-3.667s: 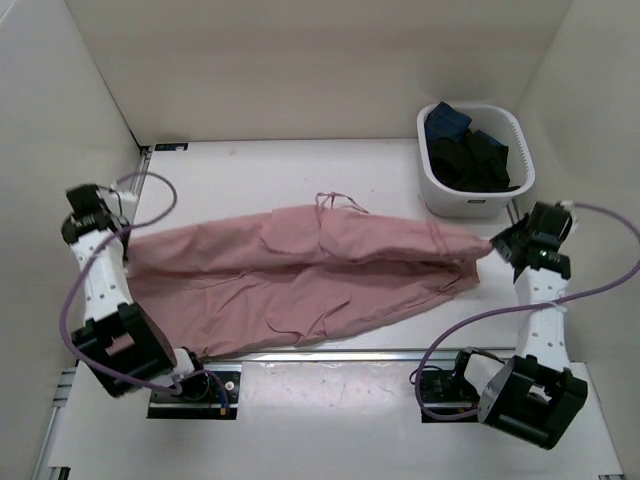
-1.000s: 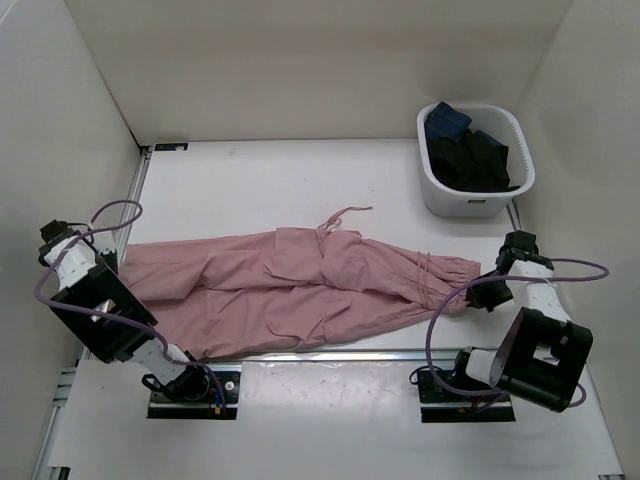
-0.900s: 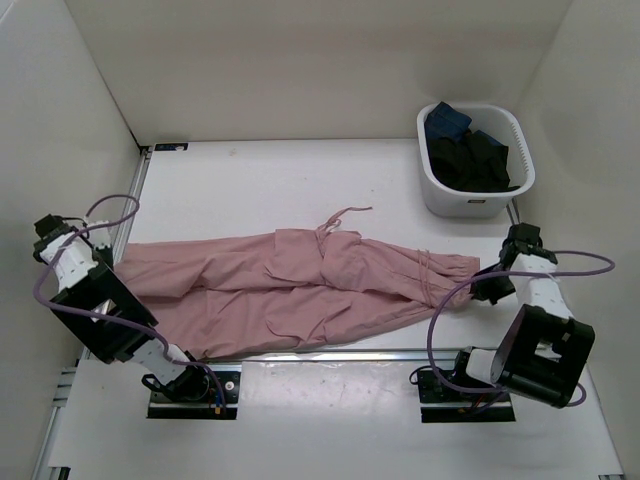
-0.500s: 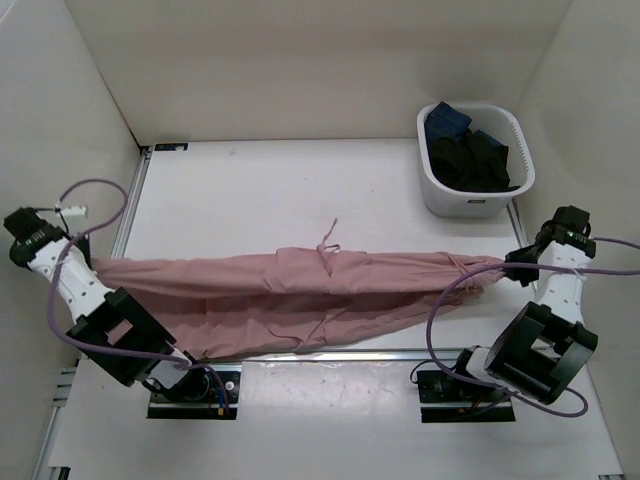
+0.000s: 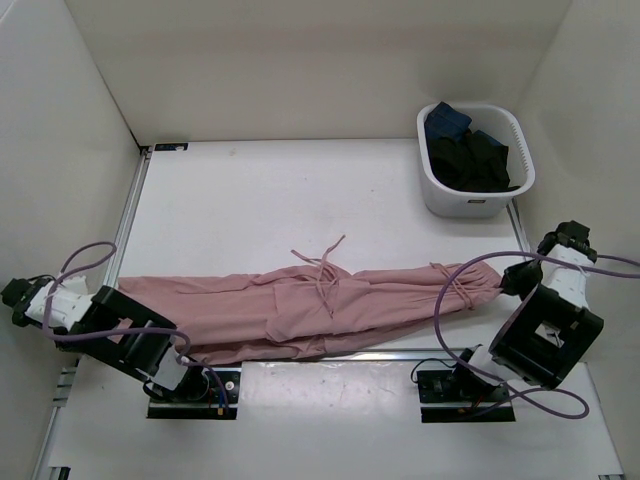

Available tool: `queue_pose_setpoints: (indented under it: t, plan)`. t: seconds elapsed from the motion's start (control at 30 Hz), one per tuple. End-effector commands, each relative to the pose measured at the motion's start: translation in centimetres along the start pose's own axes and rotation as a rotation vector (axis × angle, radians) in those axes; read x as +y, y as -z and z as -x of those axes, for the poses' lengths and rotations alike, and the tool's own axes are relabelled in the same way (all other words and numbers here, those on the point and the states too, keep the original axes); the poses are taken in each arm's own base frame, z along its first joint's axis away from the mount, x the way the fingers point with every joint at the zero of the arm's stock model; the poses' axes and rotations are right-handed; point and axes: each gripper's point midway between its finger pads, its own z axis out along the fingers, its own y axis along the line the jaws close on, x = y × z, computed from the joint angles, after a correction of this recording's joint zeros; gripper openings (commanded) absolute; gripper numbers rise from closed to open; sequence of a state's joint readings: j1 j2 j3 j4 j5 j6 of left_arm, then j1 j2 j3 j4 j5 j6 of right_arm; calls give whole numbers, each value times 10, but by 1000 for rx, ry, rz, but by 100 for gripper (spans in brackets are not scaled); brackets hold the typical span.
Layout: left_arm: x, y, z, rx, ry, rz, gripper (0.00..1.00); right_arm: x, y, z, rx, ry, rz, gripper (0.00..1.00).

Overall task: Fold and stack the trousers
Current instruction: Fold the trousers

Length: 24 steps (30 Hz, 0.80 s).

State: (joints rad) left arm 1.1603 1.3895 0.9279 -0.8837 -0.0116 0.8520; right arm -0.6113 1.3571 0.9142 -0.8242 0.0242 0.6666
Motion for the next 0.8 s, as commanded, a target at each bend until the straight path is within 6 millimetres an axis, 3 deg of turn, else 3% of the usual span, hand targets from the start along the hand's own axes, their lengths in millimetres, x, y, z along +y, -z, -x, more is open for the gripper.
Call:
queue_pose_setpoints:
  t: [0.0,0.17,0.2,0.27,0.3,0.37,0.4,0.43,0.5,0.53,0.57,0.6,0.63,0.67,0.77]
  plan:
    - [31,4,8,-39,-57,104,14,15,0,28,-84,14,60,0]
    - [29,14,15,-75,-69,89,14,24,8,30,-79,28,98,0]
    - [30,14,15,-75,-82,90,18,24,8,30,-79,28,98,0]
    - [18,2,-2,-13,-81,60,31,13,0,17,-37,34,67,13]
    - [13,-1,-11,24,-81,51,45,7,-2,13,-25,46,46,24]
    - [0,-10,-27,79,-93,12,57,0,-6,9,-18,62,24,43]
    - [-2,-10,-29,87,-93,2,60,-3,-6,8,-23,77,16,47]
    - [-1,-4,-23,61,-103,3,66,-3,-4,9,-34,90,23,48]
    - [-4,9,-14,18,-111,-29,67,-3,-4,9,-34,99,23,50]
    - [-2,22,8,-73,-120,-44,69,-3,-2,9,-41,100,28,50]
    - [-5,32,18,-114,-131,-56,70,-3,-2,9,-42,112,28,51]
    - [-14,39,25,-129,-151,-95,70,-2,-2,8,-40,121,29,51]
    - [-22,49,46,-186,-187,-115,70,0,-1,3,-32,146,40,51]
    - [-28,56,55,-209,-200,-122,70,3,-2,3,-38,156,47,51]
    - [-53,59,85,-248,-241,-166,73,7,-2,-2,-33,204,53,52]
